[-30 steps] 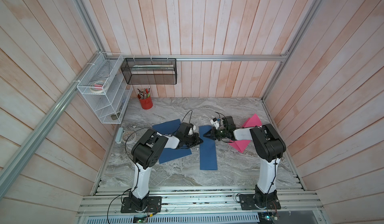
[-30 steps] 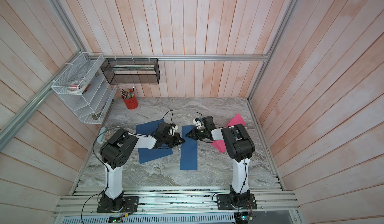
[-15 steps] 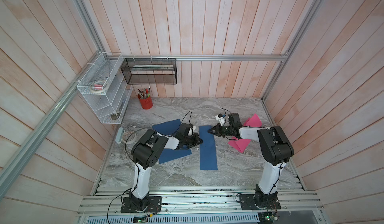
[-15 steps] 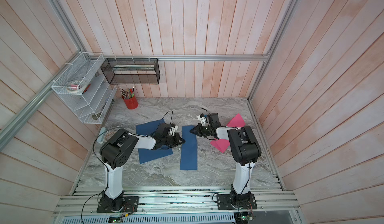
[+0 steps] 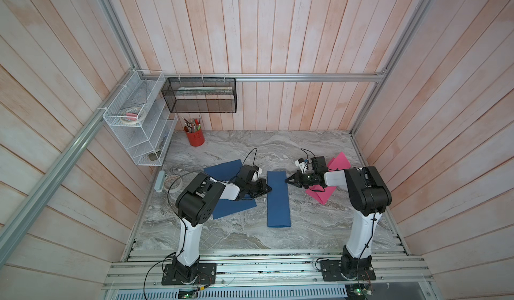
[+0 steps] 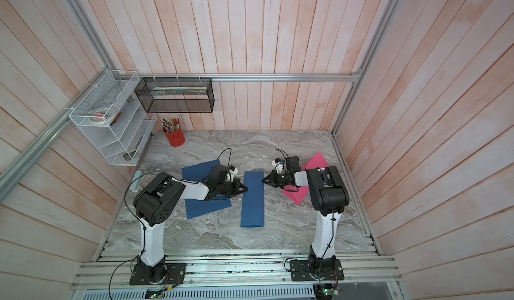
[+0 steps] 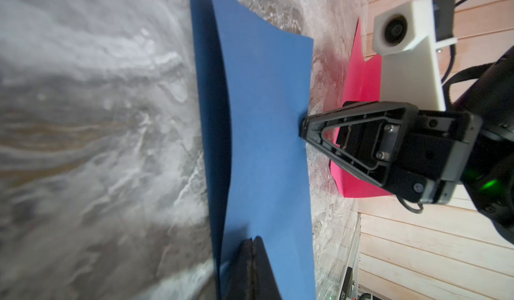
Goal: Fold the rectangular paper in half along the long edge
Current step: Fold the paper at the center of the board.
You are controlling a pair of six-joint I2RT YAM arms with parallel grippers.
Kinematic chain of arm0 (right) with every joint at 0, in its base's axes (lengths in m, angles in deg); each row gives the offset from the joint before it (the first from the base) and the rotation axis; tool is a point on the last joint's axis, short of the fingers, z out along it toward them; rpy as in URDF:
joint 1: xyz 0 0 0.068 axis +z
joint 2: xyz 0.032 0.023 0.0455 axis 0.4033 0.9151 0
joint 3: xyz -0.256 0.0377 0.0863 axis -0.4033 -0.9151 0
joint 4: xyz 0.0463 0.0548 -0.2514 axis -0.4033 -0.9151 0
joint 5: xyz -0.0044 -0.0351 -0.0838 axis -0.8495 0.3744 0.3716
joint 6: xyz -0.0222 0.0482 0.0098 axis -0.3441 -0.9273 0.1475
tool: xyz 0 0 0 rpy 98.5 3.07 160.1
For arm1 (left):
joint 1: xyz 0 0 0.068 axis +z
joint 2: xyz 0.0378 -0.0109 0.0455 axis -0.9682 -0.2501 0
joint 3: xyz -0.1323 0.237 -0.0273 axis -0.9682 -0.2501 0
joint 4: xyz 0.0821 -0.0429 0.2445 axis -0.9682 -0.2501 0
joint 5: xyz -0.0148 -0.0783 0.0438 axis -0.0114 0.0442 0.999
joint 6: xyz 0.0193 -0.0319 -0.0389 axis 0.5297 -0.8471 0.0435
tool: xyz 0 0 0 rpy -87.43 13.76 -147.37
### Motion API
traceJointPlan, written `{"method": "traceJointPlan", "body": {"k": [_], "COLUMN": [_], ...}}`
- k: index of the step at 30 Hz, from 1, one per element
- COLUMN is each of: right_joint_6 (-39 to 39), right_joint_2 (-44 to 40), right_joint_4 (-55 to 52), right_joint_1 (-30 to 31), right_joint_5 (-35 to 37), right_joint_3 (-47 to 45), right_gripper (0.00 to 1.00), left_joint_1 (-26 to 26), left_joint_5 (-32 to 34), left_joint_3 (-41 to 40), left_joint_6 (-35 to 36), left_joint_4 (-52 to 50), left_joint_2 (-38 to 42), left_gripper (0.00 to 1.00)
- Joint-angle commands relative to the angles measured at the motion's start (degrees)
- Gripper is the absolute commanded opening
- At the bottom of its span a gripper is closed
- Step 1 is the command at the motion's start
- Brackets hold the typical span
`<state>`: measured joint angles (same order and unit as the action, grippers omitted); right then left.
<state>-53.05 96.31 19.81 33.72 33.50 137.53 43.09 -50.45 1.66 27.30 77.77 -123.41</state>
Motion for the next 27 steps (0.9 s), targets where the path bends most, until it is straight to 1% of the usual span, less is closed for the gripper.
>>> {"method": "traceJointPlan", "body": {"k": [1,4,6,10,15,18,22,27], "right_joint_6": [3.1,4.3,3.8,1.3,-1.1,-2.4,-2.3,-0.5], "right_joint_2": [0.4,-1.0,-2.5,-4.9,-4.2,-3.1,-2.5,-4.7], "right_joint_4": [-5.6,-7.4,-6.9,-4.1,-1.3,0.7,0.8,-0.2], "right_joint_1": [-2.6,-3.0,-2.6,0.1,2.8,2.7,2.2,-1.9], "right_joint_5": [4.9,5.1,3.5,1.0,0.7,0.5,1.4,2.1], "right_joint_3": [-1.8,-1.2,-1.3,-1.6,-2.3,-4.0,-6.1,-10.1], "right_gripper": [0.00,0.00,0.00,0.00,0.00,0.00,0.00,0.00], "left_joint_1": [-0.4,-0.4,-0.4,-0.4,-0.4,-0.4,-0.3,-0.4], "left_joint_5": [2.2,2.1,2.2,2.2,2.0,2.0,1.9,2.1], "left_joint_3": [-2.3,-2.5,-2.7,-2.8,-2.8,-2.6,-2.7,-3.1], "left_joint_6": [1.4,1.4,1.4,1.3,1.1,1.2,1.3,1.6], "left_joint_4": [-7.6,-7.5,-7.4,-7.2,-7.1,-7.3,-7.4,-7.6], "left_joint_2": [-2.1,-2.3,-2.3,-2.7,-2.6,-2.7,-2.7,-2.4], "left_gripper": [0.00,0.00,0.00,0.00,0.00,0.00,0.00,0.00]}}
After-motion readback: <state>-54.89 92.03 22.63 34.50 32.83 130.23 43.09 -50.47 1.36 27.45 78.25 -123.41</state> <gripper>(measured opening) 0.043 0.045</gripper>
